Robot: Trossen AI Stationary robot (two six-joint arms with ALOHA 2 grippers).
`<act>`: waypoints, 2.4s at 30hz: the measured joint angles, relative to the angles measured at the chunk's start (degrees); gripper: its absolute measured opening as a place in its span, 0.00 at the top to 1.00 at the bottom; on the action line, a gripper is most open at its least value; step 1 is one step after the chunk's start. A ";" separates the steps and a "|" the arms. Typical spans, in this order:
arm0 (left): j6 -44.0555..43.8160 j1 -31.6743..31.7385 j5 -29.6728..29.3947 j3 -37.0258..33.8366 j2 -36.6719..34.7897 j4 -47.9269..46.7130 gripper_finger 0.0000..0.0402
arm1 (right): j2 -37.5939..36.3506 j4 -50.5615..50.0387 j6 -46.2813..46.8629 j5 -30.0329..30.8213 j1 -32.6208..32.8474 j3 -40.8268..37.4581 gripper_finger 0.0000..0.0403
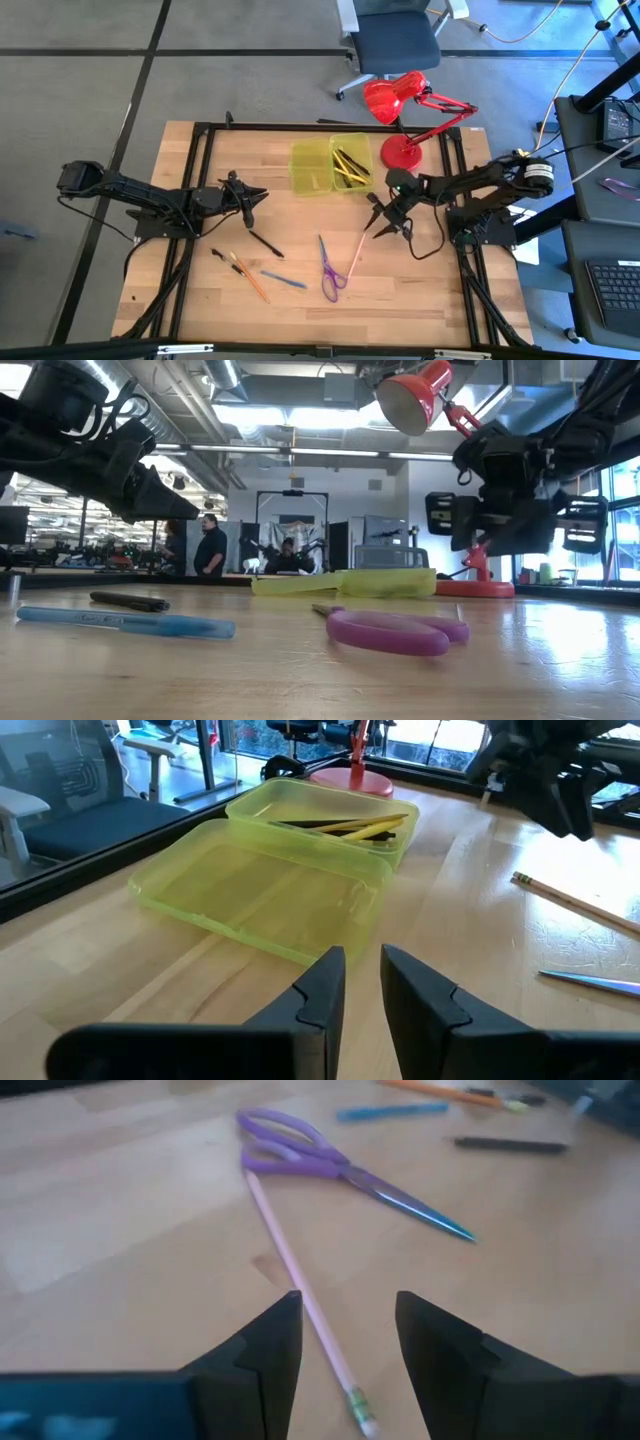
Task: Pick & place school supplies into a supply box
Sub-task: Put the pink pencil into the yellow supply box
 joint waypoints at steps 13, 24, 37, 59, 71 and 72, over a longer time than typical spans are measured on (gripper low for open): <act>0.04 0.01 -0.01 0.00 0.00 0.00 0.84 | 14.30 -0.06 -3.21 -3.37 -0.02 5.91 0.59; 0.04 0.02 0.00 0.00 0.00 0.00 0.85 | 20.21 2.89 -4.26 -2.96 -0.04 6.25 0.59; 0.07 0.00 -0.02 0.00 0.00 -0.02 0.85 | 20.28 2.91 -3.02 -4.09 0.35 6.19 0.59; 0.04 0.02 -0.02 0.01 0.00 -0.02 0.84 | 20.16 1.17 -3.69 -1.31 0.48 6.21 0.73; 0.04 0.01 -0.02 0.00 0.01 -0.02 0.84 | 20.04 -2.13 -3.06 0.17 1.40 6.36 0.94; 0.04 0.02 -0.02 0.00 0.02 -0.02 0.84 | 20.10 -1.88 -2.24 0.07 1.40 6.34 0.94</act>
